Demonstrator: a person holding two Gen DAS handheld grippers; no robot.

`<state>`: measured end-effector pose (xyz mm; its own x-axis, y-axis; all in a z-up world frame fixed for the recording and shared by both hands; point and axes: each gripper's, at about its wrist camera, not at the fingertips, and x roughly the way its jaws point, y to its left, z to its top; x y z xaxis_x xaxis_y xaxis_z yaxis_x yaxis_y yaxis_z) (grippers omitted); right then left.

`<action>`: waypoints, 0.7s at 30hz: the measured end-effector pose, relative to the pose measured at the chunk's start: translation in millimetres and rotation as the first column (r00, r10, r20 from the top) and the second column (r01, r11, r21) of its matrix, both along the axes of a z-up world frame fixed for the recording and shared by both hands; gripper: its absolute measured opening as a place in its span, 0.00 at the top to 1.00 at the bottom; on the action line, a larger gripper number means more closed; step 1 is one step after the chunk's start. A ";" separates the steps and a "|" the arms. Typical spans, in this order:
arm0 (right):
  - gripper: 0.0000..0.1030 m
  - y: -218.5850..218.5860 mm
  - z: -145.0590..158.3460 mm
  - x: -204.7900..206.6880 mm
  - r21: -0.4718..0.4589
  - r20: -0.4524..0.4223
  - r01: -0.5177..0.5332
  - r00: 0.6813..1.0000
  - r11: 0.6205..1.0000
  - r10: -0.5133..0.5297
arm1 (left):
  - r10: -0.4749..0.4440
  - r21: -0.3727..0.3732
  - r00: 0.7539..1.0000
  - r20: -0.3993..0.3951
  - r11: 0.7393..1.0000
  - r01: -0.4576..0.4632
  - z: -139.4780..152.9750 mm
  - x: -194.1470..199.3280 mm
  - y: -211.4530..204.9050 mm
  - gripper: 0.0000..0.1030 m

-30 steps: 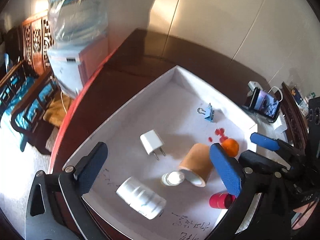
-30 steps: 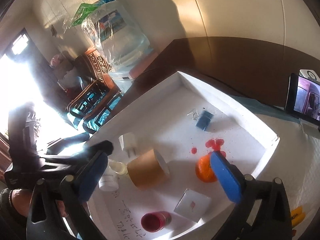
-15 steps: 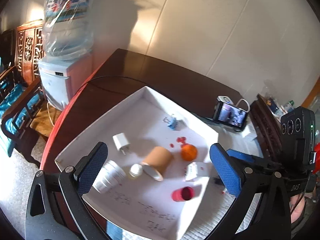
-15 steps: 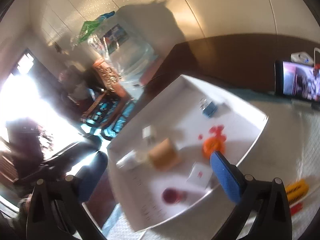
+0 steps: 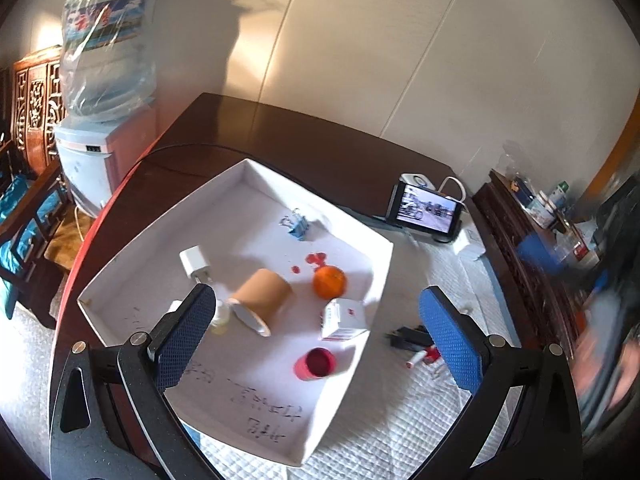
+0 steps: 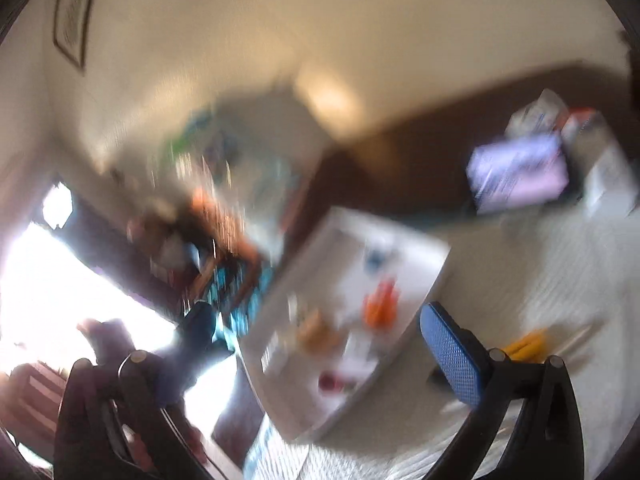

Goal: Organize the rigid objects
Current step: 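Move both open grippers back over the remaining objects on the pad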

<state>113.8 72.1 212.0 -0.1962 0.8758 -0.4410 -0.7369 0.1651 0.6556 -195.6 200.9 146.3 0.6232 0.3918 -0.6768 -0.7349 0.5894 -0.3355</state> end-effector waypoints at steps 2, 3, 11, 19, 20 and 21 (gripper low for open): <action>0.00 -35.6 59.3 29.7 0.147 0.086 0.107 0.989 0.983 -0.121 | -0.013 0.013 1.000 0.006 1.000 0.013 5.2 4.6 -5.1 0.00; 0.00 -58.5 97.6 38.6 0.247 0.160 0.143 0.969 0.958 -0.186 | -0.020 0.021 1.000 0.009 1.000 0.020 7.8 7.0 -7.4 0.00; 0.00 -189.4 278.9 19.7 0.696 0.445 0.033 0.764 0.717 -0.467 | -0.097 0.062 0.994 0.051 0.994 0.094 19.3 35.2 -26.0 0.00; 0.00 -145.8 174.7 31.5 0.422 0.449 0.128 0.830 0.898 -0.330 | -0.309 0.057 0.950 -0.034 0.949 0.311 -6.7 87.8 -61.0 0.00; 0.00 -132.3 146.8 32.2 0.341 0.448 0.130 0.848 0.931 -0.282 | -0.321 0.060 0.944 -0.071 0.944 0.325 -11.8 94.3 -67.1 0.00; 0.00 -119.3 116.3 30.4 0.253 0.452 0.119 0.863 0.960 -0.226 | -0.320 0.063 0.942 -0.096 0.943 0.327 -15.0 97.6 -70.8 0.00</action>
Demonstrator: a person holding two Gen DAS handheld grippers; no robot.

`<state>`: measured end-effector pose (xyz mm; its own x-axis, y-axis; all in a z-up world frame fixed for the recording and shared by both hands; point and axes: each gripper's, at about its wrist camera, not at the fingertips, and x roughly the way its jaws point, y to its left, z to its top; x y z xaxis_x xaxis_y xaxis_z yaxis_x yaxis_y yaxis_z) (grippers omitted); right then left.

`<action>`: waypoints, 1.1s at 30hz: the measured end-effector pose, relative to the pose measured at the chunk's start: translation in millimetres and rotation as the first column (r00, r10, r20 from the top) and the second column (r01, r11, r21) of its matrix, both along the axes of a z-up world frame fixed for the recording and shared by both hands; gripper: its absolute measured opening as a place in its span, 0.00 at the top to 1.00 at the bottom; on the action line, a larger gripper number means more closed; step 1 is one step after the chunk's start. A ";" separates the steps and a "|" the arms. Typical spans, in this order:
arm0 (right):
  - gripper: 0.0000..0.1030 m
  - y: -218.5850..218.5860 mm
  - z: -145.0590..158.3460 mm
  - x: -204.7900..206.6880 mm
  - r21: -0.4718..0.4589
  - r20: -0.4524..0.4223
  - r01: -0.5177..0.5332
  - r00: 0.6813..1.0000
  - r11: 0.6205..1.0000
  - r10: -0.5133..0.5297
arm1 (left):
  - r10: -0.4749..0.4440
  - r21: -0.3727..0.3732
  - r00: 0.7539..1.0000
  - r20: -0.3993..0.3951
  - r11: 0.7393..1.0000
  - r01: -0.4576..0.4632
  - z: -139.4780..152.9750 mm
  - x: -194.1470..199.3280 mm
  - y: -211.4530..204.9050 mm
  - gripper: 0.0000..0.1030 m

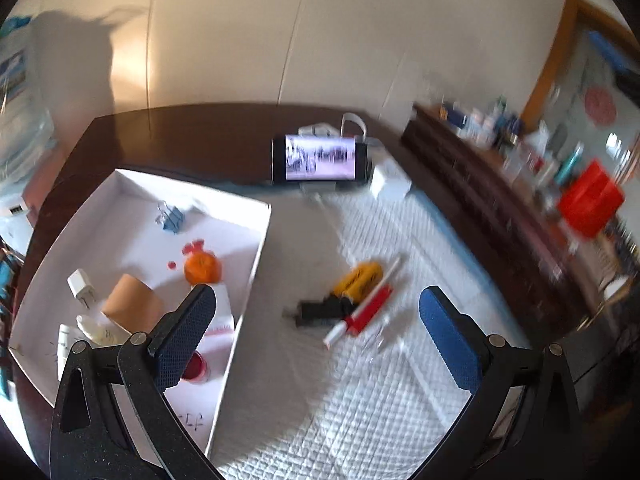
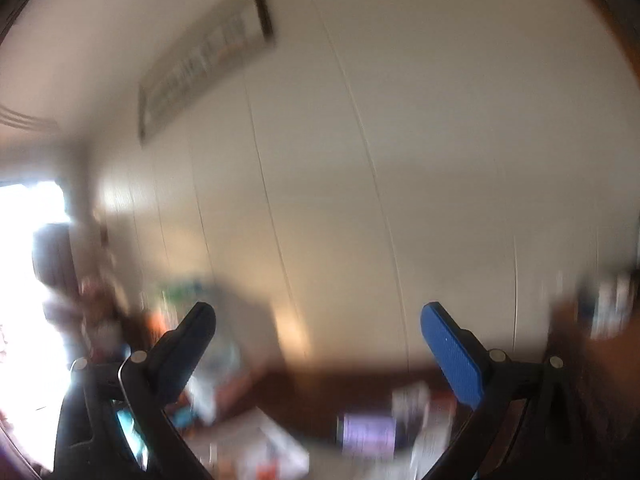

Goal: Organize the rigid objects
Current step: 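Move both open grippers back over the remaining objects on the pad, then grasp the clear plastic piece with the right gripper while the left grasps the black plug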

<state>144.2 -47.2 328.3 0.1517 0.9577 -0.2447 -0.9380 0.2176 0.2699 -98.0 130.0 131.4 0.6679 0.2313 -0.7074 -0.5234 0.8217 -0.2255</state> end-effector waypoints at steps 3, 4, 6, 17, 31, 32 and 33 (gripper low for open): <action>0.01 31.7 -97.0 -11.3 -0.243 -0.088 -0.083 0.994 0.967 0.063 | 0.026 -0.003 0.999 -0.041 1.000 -0.026 -9.8 0.7 -4.9 0.01; 0.01 40.7 -127.5 -19.8 -0.310 -0.120 -0.116 0.989 0.944 0.082 | 0.041 -0.001 0.998 -0.048 0.999 -0.041 -12.1 -1.8 -4.4 0.01; 0.03 57.8 -184.2 -44.3 -0.430 -0.149 -0.187 0.979 0.883 0.135 | 0.081 0.003 0.994 -0.069 0.997 -0.081 -16.3 -9.5 -1.4 0.03; 0.07 93.4 -282.8 -86.5 -0.652 -0.143 -0.273 0.960 0.707 0.239 | 0.141 -0.052 0.982 -0.128 0.987 -0.149 -34.0 -34.1 -0.6 0.04; 0.55 70.6 -289.6 -64.9 -0.629 -0.157 -0.229 0.973 0.743 0.167 | -0.036 -0.071 0.976 -0.215 0.997 0.021 -60.6 26.2 -9.4 0.30; 0.55 66.3 -288.0 -58.5 -0.624 -0.164 -0.215 0.976 0.752 0.143 | -0.042 -0.074 0.973 -0.225 0.997 0.026 -64.9 33.1 -8.3 0.31; 0.55 62.4 -286.7 -52.7 -0.619 -0.172 -0.205 0.977 0.758 0.123 | -0.050 -0.077 0.971 -0.234 0.996 0.033 -69.2 39.8 -7.2 0.35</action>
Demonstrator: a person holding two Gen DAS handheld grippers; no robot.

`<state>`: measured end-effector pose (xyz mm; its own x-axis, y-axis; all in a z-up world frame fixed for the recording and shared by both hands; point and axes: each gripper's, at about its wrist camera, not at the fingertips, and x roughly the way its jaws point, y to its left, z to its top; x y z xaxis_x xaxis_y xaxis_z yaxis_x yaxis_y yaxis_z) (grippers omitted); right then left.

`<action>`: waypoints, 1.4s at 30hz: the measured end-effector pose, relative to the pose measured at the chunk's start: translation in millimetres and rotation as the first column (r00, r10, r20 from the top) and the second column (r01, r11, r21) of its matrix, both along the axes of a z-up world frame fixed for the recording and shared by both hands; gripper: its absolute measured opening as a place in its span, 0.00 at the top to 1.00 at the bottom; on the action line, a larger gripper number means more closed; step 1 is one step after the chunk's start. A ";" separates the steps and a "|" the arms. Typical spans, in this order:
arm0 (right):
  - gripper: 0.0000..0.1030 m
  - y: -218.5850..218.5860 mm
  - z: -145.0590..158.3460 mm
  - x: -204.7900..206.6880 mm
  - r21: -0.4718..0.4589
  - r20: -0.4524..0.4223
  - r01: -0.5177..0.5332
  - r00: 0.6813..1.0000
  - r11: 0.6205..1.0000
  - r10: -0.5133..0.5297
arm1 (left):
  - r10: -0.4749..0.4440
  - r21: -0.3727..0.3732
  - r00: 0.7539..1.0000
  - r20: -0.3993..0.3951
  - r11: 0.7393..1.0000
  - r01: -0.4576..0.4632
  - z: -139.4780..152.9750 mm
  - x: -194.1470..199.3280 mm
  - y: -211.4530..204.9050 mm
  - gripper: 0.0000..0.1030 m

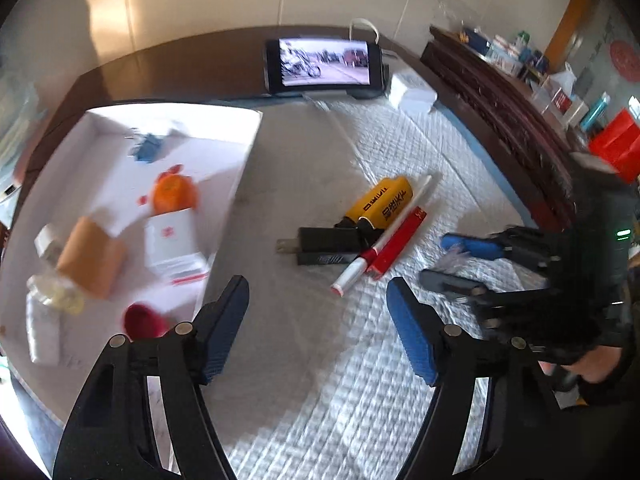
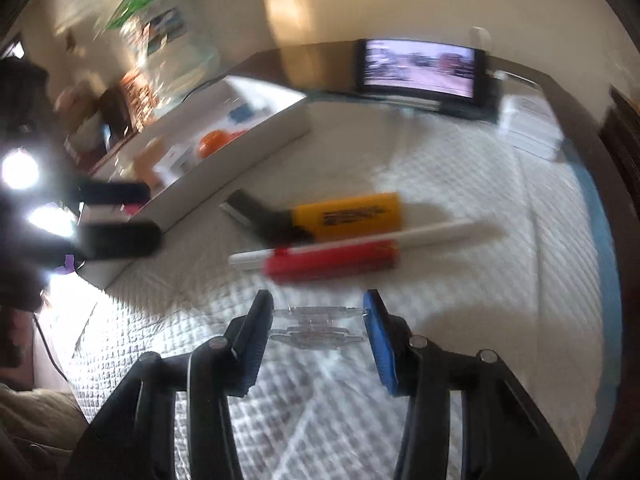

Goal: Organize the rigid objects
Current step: 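Grasp the clear plastic piece with the right gripper while the left grasps the black plug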

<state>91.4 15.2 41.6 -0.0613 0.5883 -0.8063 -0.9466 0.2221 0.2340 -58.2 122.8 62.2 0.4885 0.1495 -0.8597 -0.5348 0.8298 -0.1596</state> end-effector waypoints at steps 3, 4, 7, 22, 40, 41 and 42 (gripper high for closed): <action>0.55 -13.5 3.6 15.1 0.010 -0.030 0.058 0.998 0.998 -0.058 | -0.014 0.013 0.999 -0.029 1.000 0.014 -11.2 17.6 1.9 0.39; 0.55 -18.0 4.3 18.7 0.012 -0.039 0.073 0.997 0.997 -0.072 | -0.023 0.020 0.999 -0.030 1.000 0.024 -13.3 22.4 2.3 0.40; 0.55 -27.3 4.8 24.1 0.012 -0.053 0.096 0.994 0.995 -0.095 | -0.046 0.027 0.999 -0.020 0.999 0.046 -16.1 33.3 4.0 0.44; 0.55 -42.5 5.5 34.0 0.020 -0.121 0.154 0.981 0.988 -0.151 | -0.192 -0.046 0.981 0.006 0.980 0.193 -10.9 44.5 -9.5 0.44; 0.54 -46.9 4.3 39.3 0.024 -0.147 0.166 0.976 0.986 -0.161 | -0.147 0.027 0.985 -0.088 0.988 0.150 -36.7 55.8 -20.3 0.42; 0.54 -47.7 4.0 40.1 0.023 -0.149 0.169 0.975 0.985 -0.163 | -0.136 0.028 0.988 -0.078 0.990 0.139 -36.4 55.3 -19.0 0.45; 0.54 -48.1 3.6 40.6 0.022 -0.153 0.169 0.975 0.985 -0.164 | -0.135 0.019 0.989 -0.067 0.990 0.137 -36.2 54.7 -18.0 0.55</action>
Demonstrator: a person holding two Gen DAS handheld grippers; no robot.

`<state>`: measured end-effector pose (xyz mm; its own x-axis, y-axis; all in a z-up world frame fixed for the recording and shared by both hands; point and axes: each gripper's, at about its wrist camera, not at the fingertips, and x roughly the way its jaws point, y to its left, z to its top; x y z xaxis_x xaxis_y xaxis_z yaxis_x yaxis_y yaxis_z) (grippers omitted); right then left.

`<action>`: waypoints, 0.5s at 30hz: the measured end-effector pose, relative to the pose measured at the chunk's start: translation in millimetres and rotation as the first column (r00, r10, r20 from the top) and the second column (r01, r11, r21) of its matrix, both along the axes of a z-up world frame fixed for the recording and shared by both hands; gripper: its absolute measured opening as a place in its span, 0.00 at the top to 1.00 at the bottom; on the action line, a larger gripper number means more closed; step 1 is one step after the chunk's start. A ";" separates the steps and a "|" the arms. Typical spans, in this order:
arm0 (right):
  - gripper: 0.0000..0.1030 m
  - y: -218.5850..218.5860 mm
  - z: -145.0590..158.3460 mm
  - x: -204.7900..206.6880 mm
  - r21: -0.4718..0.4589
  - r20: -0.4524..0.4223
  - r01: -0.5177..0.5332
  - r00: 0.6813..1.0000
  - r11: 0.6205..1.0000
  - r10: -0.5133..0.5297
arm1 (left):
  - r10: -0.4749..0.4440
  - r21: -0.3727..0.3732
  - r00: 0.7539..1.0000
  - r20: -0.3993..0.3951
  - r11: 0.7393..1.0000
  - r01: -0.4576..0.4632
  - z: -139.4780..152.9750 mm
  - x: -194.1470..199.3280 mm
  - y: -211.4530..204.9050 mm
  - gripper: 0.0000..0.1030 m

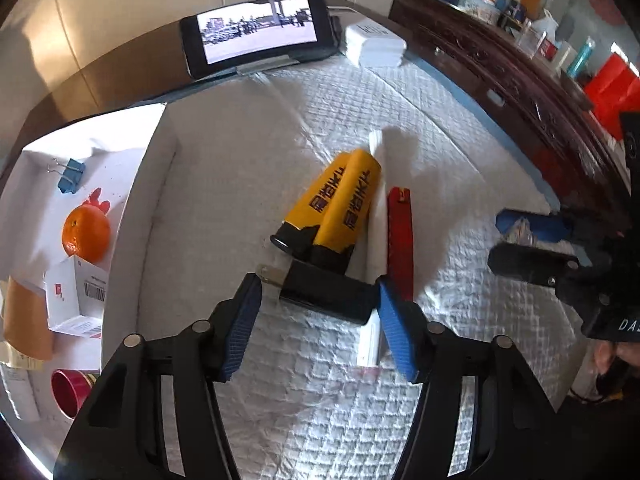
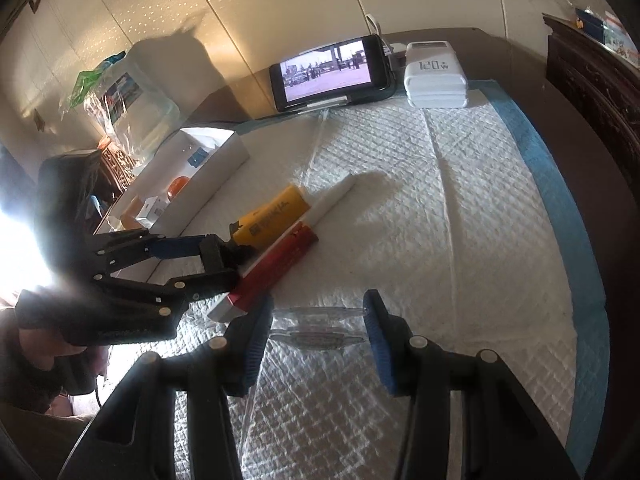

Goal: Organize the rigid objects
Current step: 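Grasp the clear plastic piece with the right gripper while the left grasps the black plug, then carry the black plug and clear plastic piece over the white tray with both grippers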

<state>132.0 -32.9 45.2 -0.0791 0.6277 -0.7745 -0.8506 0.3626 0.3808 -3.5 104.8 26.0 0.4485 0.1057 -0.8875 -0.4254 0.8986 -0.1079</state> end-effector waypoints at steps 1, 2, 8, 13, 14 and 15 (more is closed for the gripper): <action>0.54 -0.2 0.1 -0.1 0.000 -0.002 -0.002 1.000 1.000 0.002 | 0.001 -0.006 1.000 0.007 1.000 -0.001 0.3 -1.1 1.0 0.55; 0.54 -0.3 0.7 -0.6 0.002 -0.001 -0.004 1.000 1.000 0.004 | -0.002 -0.004 1.000 0.014 1.000 0.002 1.1 -2.5 1.1 0.55; 0.55 2.3 9.3 -2.2 0.020 0.022 -0.010 1.000 1.000 0.009 | 0.005 -0.001 0.996 0.085 1.000 -0.005 16.0 -15.6 -3.3 0.55; 0.55 9.2 30.4 1.2 0.051 0.050 -0.010 0.999 0.999 0.007 | 0.043 0.003 0.985 0.168 0.999 -0.045 49.5 -30.5 0.6 0.55; 0.55 12.2 37.8 2.1 0.064 0.053 -0.011 0.999 0.998 0.008 | 0.058 0.004 0.980 0.189 0.998 -0.060 58.5 -35.3 3.1 0.55; 0.55 15.4 45.4 2.5 0.080 0.057 -0.015 0.998 0.997 0.010 | 0.069 0.006 0.977 0.203 0.997 -0.072 64.9 -38.0 5.6 0.55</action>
